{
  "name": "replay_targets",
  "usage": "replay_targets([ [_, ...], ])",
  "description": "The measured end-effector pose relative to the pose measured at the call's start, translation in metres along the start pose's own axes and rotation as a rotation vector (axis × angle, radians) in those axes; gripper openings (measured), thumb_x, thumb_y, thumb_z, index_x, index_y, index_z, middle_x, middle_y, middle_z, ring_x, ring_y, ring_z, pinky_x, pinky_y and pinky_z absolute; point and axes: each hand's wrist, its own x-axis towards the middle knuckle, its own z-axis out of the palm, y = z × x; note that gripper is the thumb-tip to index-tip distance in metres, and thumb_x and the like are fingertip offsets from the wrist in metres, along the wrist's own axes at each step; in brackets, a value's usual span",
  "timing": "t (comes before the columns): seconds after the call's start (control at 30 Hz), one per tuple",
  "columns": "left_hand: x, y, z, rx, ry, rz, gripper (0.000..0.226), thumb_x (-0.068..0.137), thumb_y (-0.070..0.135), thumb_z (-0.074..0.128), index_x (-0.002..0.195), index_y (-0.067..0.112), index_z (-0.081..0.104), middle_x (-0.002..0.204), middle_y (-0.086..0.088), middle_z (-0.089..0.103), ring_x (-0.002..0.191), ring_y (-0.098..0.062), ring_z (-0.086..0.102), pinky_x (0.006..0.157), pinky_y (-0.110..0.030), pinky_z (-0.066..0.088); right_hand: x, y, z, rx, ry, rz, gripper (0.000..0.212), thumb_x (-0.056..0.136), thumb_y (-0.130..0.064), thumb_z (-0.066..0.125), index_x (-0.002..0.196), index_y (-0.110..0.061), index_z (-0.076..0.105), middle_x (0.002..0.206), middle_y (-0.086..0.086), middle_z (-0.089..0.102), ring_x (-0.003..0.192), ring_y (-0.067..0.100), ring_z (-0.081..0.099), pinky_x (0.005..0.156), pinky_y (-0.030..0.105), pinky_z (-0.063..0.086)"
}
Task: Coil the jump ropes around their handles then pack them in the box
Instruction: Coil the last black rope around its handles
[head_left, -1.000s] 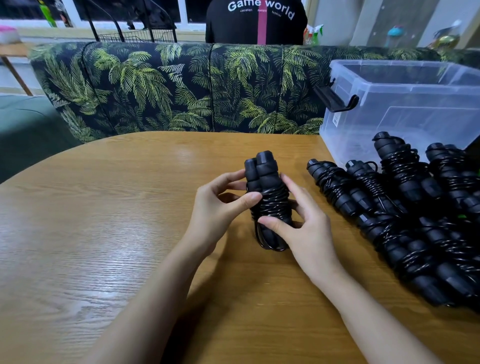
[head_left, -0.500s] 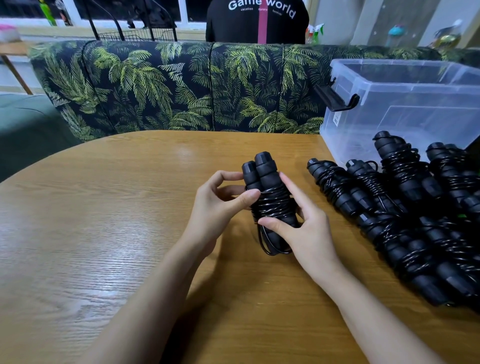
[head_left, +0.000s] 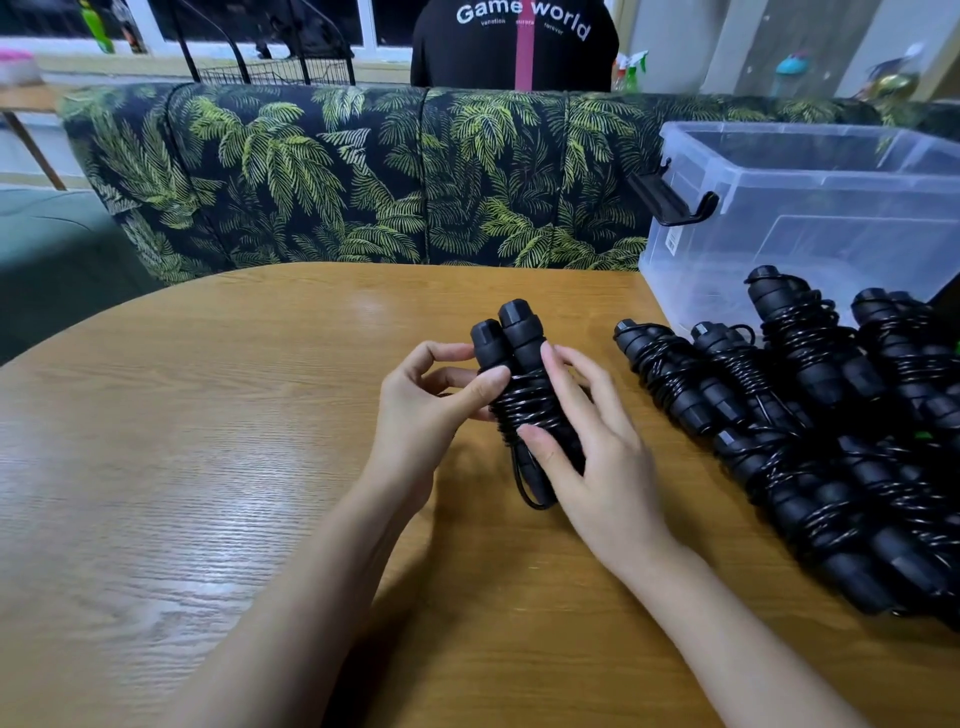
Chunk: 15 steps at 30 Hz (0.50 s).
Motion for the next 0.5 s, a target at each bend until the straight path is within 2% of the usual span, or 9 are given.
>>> replay_targets([
  [0.03, -0.001, 0.000, 0.001, 0.012, 0.007, 0.012, 0.046, 0.062, 0.029, 0.082, 0.100, 0.013, 0.062, 0.078, -0.010, 0.074, 0.063, -0.018, 0.068, 0.070, -0.025, 0.054, -0.001, -0.001, 0.002, -0.085, 0.004, -0.019, 0.070, 0.090, -0.055, 0.050, 0.153, -0.028, 0.032, 0.152, -0.012, 0.036, 0.135, 0.008, 0.043, 0.094, 0.037, 0.053],
  [0.07, -0.002, -0.001, 0.002, 0.027, 0.010, 0.024, 0.046, 0.062, 0.030, 0.082, 0.101, 0.012, 0.062, 0.079, -0.011, 0.074, 0.064, -0.019, 0.069, 0.070, -0.027, 0.055, -0.002, -0.003, 0.004, -0.178, 0.006, -0.023, 0.078, 0.086, -0.059, 0.052, 0.153, -0.026, 0.030, 0.153, -0.009, 0.035, 0.134, 0.014, 0.046, 0.085, 0.042, 0.057],
  [0.1, -0.003, -0.002, 0.002, 0.046, 0.009, 0.040, 0.047, 0.063, 0.030, 0.082, 0.102, 0.011, 0.062, 0.080, -0.011, 0.074, 0.066, -0.019, 0.070, 0.072, -0.029, 0.057, -0.003, -0.004, 0.005, -0.266, 0.013, -0.022, 0.088, 0.080, -0.062, 0.058, 0.153, -0.024, 0.028, 0.153, -0.007, 0.035, 0.132, 0.017, 0.048, 0.076, 0.043, 0.057],
  [0.17, -0.004, -0.004, 0.003, 0.088, -0.021, 0.072, 0.049, 0.065, 0.029, 0.081, 0.107, 0.011, 0.063, 0.084, -0.011, 0.075, 0.072, -0.019, 0.071, 0.075, -0.032, 0.058, -0.002, -0.003, 0.007, -0.371, 0.041, -0.030, 0.098, 0.072, -0.055, 0.073, 0.152, -0.019, 0.030, 0.149, -0.001, 0.041, 0.126, 0.023, 0.054, 0.066, 0.040, 0.058],
  [0.23, -0.004, -0.005, 0.005, 0.124, -0.089, 0.103, 0.052, 0.067, 0.025, 0.081, 0.114, 0.012, 0.063, 0.091, -0.007, 0.076, 0.084, -0.015, 0.072, 0.078, -0.028, 0.056, -0.001, 0.000, 0.006, -0.388, 0.070, -0.015, 0.096, 0.072, -0.042, 0.081, 0.151, -0.017, 0.033, 0.146, 0.002, 0.045, 0.123, 0.026, 0.055, 0.065, 0.040, 0.058],
  [0.33, -0.004, -0.008, 0.006, 0.263, -0.151, 0.192, 0.060, 0.068, 0.025, 0.082, 0.124, 0.014, 0.063, 0.105, -0.002, 0.074, 0.097, -0.012, 0.071, 0.087, -0.025, 0.055, 0.003, 0.009, 0.001, -0.392, 0.111, 0.020, 0.092, 0.072, -0.034, 0.082, 0.150, -0.015, 0.036, 0.145, 0.005, 0.047, 0.125, 0.028, 0.052, 0.067, 0.041, 0.058],
  [0.43, -0.005, -0.006, 0.002, 0.380, -0.121, 0.261, 0.052, 0.069, 0.033, 0.082, 0.116, 0.017, 0.070, 0.105, 0.005, 0.074, 0.097, -0.008, 0.070, 0.088, -0.027, 0.055, 0.007, 0.017, -0.004, -0.393, 0.113, 0.061, 0.093, 0.073, -0.033, 0.082, 0.151, -0.015, 0.034, 0.146, 0.006, 0.046, 0.129, 0.029, 0.049, 0.072, 0.042, 0.057],
  [0.5, -0.006, -0.005, 0.002, 0.422, -0.111, 0.287, 0.043, 0.069, 0.036, 0.081, 0.107, 0.017, 0.074, 0.098, 0.010, 0.075, 0.093, -0.003, 0.069, 0.086, -0.020, 0.053, 0.008, 0.021, -0.007, -0.401, 0.107, 0.077, 0.094, 0.074, -0.034, 0.081, 0.152, -0.016, 0.032, 0.148, 0.006, 0.044, 0.131, 0.028, 0.047, 0.076, 0.042, 0.057],
])
